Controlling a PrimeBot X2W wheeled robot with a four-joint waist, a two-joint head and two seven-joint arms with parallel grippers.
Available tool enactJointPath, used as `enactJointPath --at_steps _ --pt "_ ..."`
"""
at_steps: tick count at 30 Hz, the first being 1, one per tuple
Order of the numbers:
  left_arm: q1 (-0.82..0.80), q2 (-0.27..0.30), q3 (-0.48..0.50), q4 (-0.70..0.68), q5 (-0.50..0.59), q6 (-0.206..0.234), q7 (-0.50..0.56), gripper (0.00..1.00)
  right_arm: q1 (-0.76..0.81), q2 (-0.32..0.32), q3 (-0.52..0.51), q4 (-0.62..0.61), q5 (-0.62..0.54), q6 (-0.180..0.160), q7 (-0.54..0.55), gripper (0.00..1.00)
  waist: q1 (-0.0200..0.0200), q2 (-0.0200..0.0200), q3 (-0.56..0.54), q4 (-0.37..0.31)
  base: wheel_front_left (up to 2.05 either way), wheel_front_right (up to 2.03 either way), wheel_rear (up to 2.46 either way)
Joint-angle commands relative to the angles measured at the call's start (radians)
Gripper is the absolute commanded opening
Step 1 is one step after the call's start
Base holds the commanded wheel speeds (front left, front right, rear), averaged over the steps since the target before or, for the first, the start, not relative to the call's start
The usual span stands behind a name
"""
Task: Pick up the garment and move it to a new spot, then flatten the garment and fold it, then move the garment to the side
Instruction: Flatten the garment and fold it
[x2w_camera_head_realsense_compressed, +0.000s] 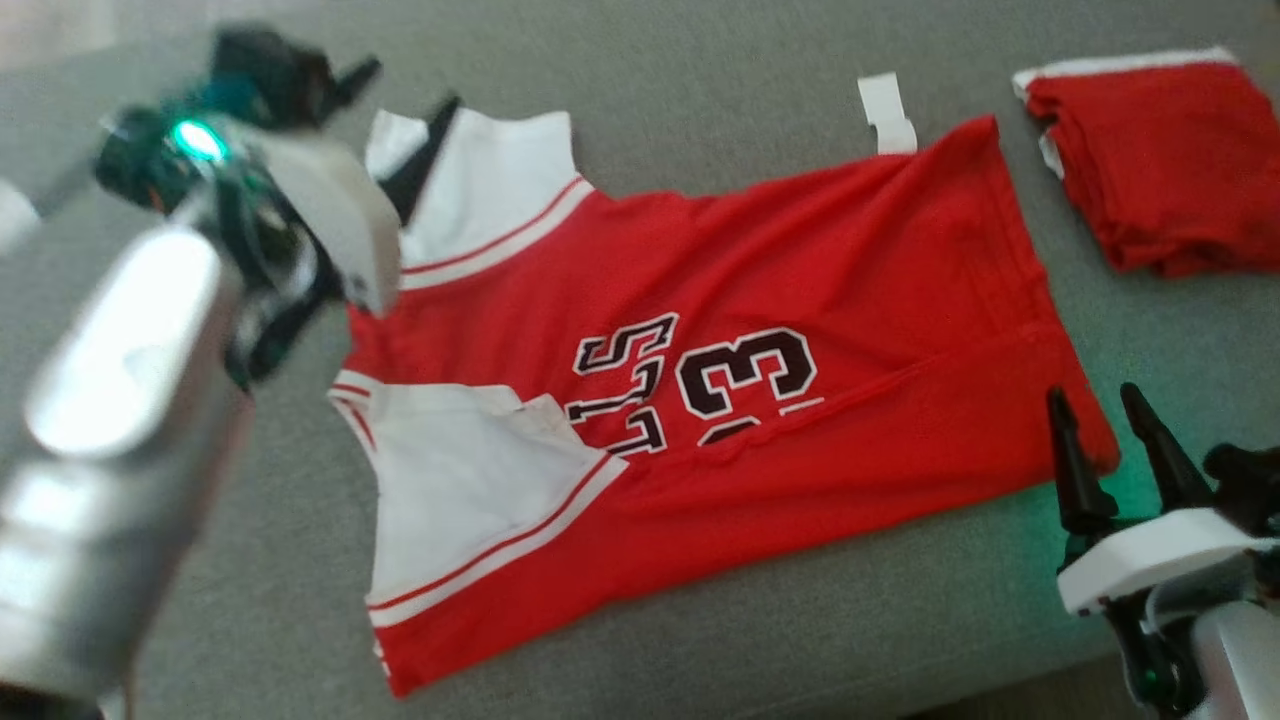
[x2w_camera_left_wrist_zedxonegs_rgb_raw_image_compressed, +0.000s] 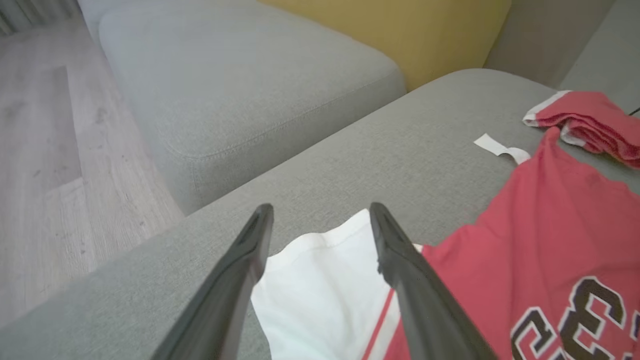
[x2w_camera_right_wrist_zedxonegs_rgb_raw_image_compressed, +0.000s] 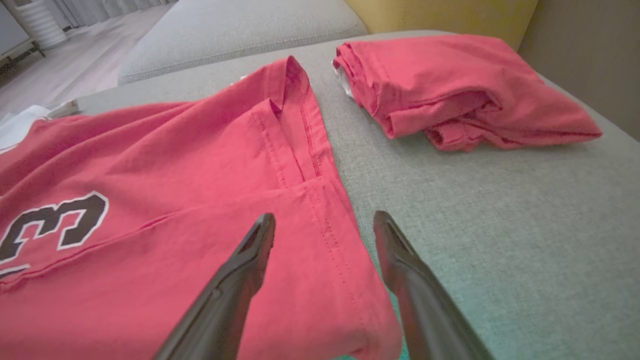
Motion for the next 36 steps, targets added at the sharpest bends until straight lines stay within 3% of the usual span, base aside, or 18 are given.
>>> enactJointPath --at_steps 1,10,19,20,21,22,23,29,36 --pt "-0.096 0.061 0.026 0.015 -0.041 0.002 0.035 1.00 -0.022 -0.022 0.028 -0.034 0.008 0.007 -0.006 1.00 -0.0003 0.0000 0.061 -0.039 0.00 0.00 0.00" --pt "-0.250 0.113 -0.013 0.282 -0.061 0.002 0.107 1.00 -0.068 -0.023 0.072 -0.026 0.035 0.007 -0.022 1.00 -0.0003 0.0000 0.149 -0.105 0.00 0.00 0.00" --pt "-0.290 0.130 -0.064 0.390 -0.045 0.002 0.093 1.00 -0.090 -0.033 0.077 0.000 0.051 0.007 -0.042 1.00 -0.0003 0.0000 0.179 -0.127 0.00 0.00 0.00" --pt "-0.293 0.131 -0.068 0.398 -0.046 0.002 0.087 0.68 -0.092 -0.034 0.077 0.001 0.053 0.007 -0.043 1.00 -0.0003 0.0000 0.179 -0.128 0.00 0.00 0.00" --pt "-0.295 0.130 -0.072 0.406 -0.050 0.002 0.083 0.48 -0.093 -0.035 0.076 0.002 0.054 0.007 -0.043 1.00 -0.0003 0.0000 0.178 -0.128 0.00 0.00 0.00" --pt "-0.296 0.128 -0.077 0.413 -0.054 0.002 0.081 0.19 -0.094 -0.038 0.072 0.003 0.054 0.007 -0.042 1.00 -0.0003 0.0000 0.177 -0.126 0.00 0.00 0.00" --pt "-0.297 0.126 -0.084 0.417 -0.058 0.002 0.080 0.00 -0.095 -0.041 0.068 0.003 0.055 0.007 -0.042 1.00 -0.0003 0.0000 0.175 -0.123 0.00 0.00 0.00" --pt "-0.307 0.112 -0.118 0.398 -0.093 0.002 0.036 0.00 -0.125 -0.057 0.057 -0.047 0.094 0.007 -0.013 1.00 -0.0003 0.0000 0.157 -0.095 0.00 0.00 0.00" --pt "-0.329 0.118 -0.205 0.327 -0.109 0.002 -0.070 0.00 -0.293 -0.085 0.130 -0.071 0.224 0.007 0.134 1.00 -0.0003 0.0000 0.137 -0.052 0.00 0.00 0.00"
